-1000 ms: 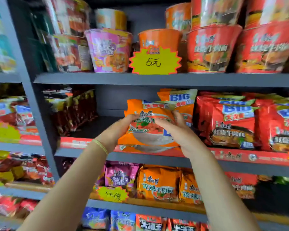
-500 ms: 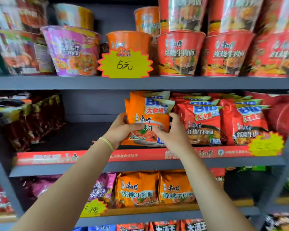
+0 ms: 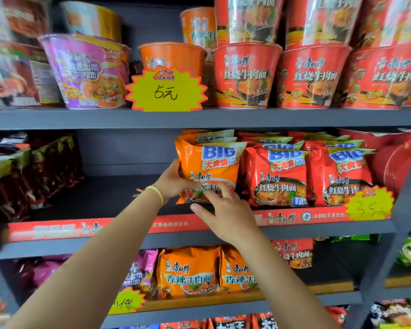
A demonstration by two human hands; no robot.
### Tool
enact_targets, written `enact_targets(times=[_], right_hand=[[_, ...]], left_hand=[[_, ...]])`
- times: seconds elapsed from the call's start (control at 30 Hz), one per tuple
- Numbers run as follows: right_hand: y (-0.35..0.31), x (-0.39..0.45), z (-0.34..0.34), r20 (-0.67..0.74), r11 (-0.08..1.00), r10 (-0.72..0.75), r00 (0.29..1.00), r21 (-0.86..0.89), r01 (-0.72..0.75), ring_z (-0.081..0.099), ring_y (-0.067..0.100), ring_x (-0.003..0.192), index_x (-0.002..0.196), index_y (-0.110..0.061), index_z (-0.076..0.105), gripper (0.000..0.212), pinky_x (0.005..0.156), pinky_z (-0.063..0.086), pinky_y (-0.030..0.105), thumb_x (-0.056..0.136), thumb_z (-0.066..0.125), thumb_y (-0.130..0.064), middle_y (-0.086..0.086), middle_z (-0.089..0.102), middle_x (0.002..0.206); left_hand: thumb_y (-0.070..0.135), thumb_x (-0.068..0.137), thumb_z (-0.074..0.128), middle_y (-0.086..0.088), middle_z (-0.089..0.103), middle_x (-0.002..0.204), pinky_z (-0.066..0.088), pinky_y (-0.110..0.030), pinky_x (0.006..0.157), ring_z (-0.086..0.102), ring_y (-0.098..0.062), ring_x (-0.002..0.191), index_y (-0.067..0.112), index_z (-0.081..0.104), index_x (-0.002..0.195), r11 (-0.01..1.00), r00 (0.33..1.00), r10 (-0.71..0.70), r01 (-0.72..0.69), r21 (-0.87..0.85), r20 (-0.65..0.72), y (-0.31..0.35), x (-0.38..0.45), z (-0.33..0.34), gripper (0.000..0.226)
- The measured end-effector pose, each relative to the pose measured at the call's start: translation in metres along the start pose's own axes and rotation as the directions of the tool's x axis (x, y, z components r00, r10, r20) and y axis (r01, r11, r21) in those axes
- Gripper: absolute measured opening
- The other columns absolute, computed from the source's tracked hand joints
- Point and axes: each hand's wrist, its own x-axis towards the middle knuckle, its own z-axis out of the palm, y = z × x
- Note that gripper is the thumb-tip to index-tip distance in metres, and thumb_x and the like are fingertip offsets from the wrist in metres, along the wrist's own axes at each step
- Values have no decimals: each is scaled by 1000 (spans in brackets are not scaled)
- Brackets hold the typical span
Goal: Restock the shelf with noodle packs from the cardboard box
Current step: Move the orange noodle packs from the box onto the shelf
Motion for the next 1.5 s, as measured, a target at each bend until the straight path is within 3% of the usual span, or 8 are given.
enact_targets(times=[0.23,0.7,0.87,0.97,1.07,1.23,1.37,1.5], right_hand=[[2,10,-1,118,999,9,993,36,-13,26,29,144,149,-32,33,74,108,38,49,91,24,-77,-1,15,161],[15,32,-1,207,995,67,976,61,-81,16,30,150,151,-30,32,78,111,35,49,90,24,-78,1,3,166],[18,32,-1,197,996,54,979,64,-68,18,31,149,150,-30,32,76,108,37,49,91,24,-78,1,4,166],[20,31,-1,154,995,37,987,87,-51,26,30,145,145,-25,40,72,102,43,46,93,28,-74,2,14,163],[16,29,0,-78,991,-34,996,125,44,49,25,124,127,-16,56,59,85,50,37,97,36,-63,3,43,141],[-27,18,4,-523,854,-182,832,335,398,56,13,72,84,-12,65,35,60,48,33,97,41,-33,-2,61,80],[-101,7,35,-463,652,-281,841,551,521,46,15,56,73,-11,57,28,52,37,36,96,50,-25,-6,49,60],[-212,-17,93,-255,523,-525,812,655,545,34,15,55,65,-20,43,31,53,33,37,94,52,-27,-6,32,52]], left_hand=[[34,86,74,2,67,106,63,-41,64,74,-24,78,29,44,122,948,992,-64,95,303,-113,3,-5,-7,48],[12,92,62,-6,70,114,60,-49,86,71,-28,97,28,49,126,997,996,-66,69,46,-53,-5,17,14,39],[6,93,60,-9,70,112,62,-40,76,72,-28,94,25,50,127,997,996,-82,81,-15,-40,-9,21,16,39],[5,93,58,-22,69,111,63,-41,73,69,-28,88,20,49,130,996,995,-92,91,-23,-25,-10,20,15,40],[5,92,56,-27,67,105,60,-49,77,65,-31,80,19,47,137,995,988,-94,96,9,-124,-9,11,9,49],[4,90,50,-2,71,77,50,-23,55,65,-15,59,22,70,97,982,807,169,-89,167,-566,-3,-55,-18,28],[-4,89,48,-6,65,62,47,-21,50,57,-12,49,11,72,88,992,686,124,-67,107,-717,-36,-145,-51,28],[17,79,49,4,67,61,53,-30,58,61,-16,55,22,73,84,965,567,-77,249,82,-820,-113,-256,-107,25]])
